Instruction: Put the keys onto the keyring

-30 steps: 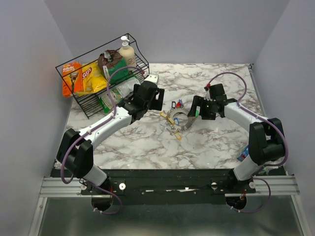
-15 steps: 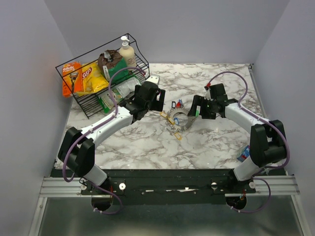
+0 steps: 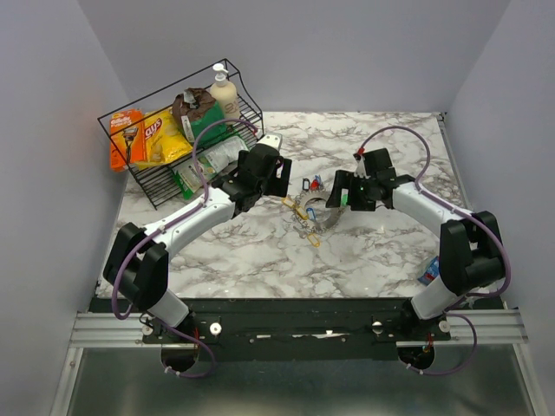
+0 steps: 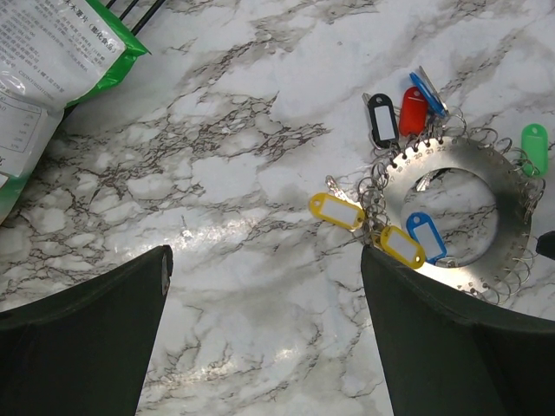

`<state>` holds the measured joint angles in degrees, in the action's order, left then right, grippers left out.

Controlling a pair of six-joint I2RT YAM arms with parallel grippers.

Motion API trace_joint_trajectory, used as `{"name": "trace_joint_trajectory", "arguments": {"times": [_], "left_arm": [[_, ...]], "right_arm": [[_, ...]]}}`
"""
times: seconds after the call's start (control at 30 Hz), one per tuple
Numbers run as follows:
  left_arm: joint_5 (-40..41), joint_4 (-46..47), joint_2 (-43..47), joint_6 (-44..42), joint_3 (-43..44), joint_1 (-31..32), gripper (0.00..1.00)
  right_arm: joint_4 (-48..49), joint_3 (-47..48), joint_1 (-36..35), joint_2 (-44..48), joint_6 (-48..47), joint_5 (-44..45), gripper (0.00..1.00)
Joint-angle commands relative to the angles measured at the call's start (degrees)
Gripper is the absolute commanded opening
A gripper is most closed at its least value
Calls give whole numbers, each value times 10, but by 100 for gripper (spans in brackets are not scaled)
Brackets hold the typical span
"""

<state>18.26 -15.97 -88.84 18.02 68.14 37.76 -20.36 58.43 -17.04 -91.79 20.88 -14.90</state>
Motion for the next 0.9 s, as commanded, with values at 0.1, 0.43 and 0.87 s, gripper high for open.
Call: {"name": "trace_joint_trajectory", "arguments": {"times": [0.1, 0.43, 0.87], "left_arm": [[-9, 7, -6, 1, 9, 5, 99], [-11, 10, -13, 2, 9, 4, 99], [-16, 23, -41, -1, 21, 5, 99]], "right_arm": [[3, 11, -13, 15, -12, 3, 98], [3, 47, -18, -10, -19, 14, 97], [-8, 122, -29, -76, -14, 38, 94]]}}
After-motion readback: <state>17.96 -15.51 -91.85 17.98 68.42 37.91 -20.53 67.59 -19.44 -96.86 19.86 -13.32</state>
